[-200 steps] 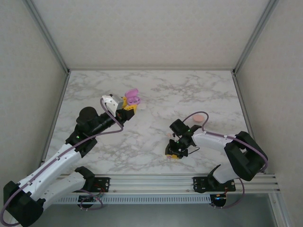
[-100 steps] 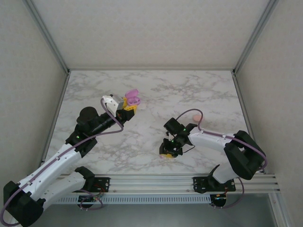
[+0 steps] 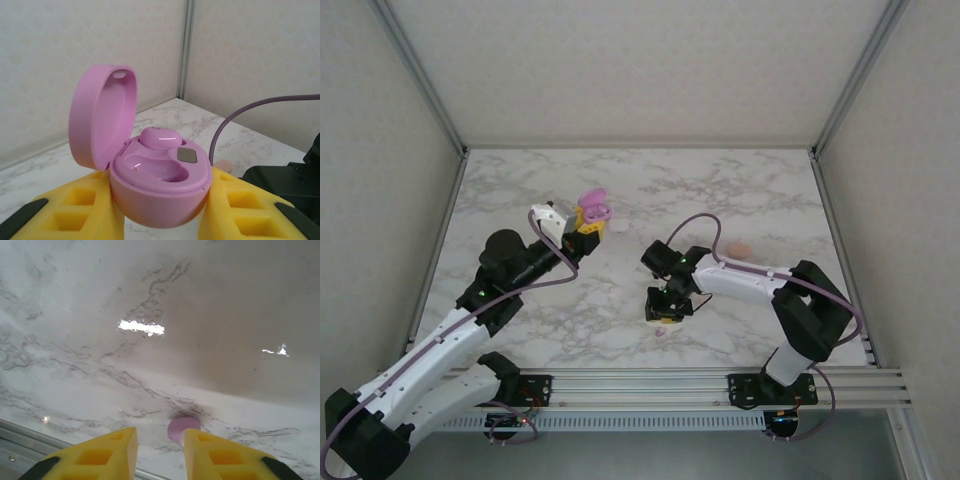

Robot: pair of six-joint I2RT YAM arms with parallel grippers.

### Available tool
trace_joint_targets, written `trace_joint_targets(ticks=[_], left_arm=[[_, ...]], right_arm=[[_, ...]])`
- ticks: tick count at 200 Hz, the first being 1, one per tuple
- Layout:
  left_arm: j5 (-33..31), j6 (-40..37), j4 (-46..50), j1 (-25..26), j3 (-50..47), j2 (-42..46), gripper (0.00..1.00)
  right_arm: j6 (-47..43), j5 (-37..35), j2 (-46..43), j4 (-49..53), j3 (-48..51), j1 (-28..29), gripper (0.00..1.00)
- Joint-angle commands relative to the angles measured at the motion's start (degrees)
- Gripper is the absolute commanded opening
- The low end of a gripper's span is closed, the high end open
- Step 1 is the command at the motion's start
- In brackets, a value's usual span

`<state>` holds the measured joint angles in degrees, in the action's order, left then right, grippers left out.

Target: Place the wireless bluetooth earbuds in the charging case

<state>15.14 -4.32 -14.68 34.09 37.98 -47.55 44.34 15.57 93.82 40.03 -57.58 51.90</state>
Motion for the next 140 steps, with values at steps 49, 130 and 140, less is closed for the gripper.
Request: trace_joint_targets(ticks=[49,130,140], left_arm=[[-2.4,0.1,-0.2,0.3,-0.4,2.0,0.15],[-1.9,0.2,0.9,0.3,0.4,1.6,0.15],[-1.8,0.2,0.9,0.3,0.3,1.5,0.15]], right_arm=[[-5.7,-3.1,4.5,4.4,-3.2,1.2,0.38],[-4.4,-2.3,5.8,4.6,-2.3,1.2,0.23],[-3.5,-2.2,5.0,4.0,-1.5,1.2,0.2]])
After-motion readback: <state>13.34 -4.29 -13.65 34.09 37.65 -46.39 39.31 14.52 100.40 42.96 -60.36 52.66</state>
